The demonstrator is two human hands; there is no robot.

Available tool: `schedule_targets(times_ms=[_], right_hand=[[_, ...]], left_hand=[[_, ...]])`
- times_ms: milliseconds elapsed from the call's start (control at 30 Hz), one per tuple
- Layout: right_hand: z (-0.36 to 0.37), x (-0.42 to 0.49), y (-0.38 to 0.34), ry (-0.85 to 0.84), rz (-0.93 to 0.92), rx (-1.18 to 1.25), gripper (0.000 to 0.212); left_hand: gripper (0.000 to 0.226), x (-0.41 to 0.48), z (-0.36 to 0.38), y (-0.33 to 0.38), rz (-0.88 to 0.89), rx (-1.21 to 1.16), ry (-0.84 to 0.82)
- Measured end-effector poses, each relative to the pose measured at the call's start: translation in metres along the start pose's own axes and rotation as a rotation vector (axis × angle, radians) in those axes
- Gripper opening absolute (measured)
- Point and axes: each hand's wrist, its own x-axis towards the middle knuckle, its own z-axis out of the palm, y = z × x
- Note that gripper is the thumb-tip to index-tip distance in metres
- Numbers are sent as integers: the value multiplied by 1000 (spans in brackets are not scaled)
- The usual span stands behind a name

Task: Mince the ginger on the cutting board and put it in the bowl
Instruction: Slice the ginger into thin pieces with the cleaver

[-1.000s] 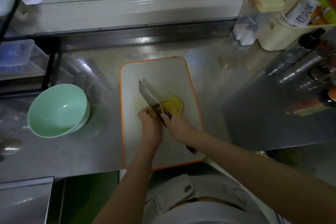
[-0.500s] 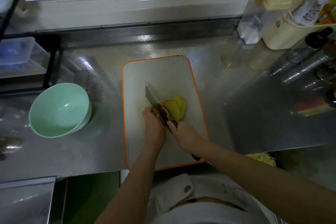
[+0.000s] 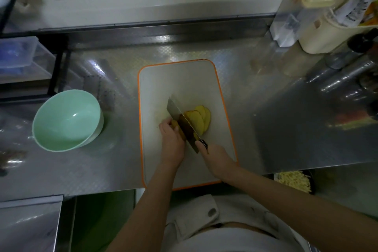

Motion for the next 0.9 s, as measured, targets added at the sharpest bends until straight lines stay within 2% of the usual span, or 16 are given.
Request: schedule_targets(times_ms=[233, 500, 700, 900], right_hand=[[-7, 3, -8, 81, -55, 98, 44], [-11, -12, -9, 103, -86, 64, 45], [-8, -17, -8, 86, -39, 28, 46], [-5, -19, -11, 105, -20, -51, 45]], left_hand=[[30, -1, -2, -2, 3, -16, 23], [27, -2, 0, -1, -4, -47, 25], [16, -1, 1, -3, -12, -78, 23], [22, -3, 2, -4, -5, -63, 19]])
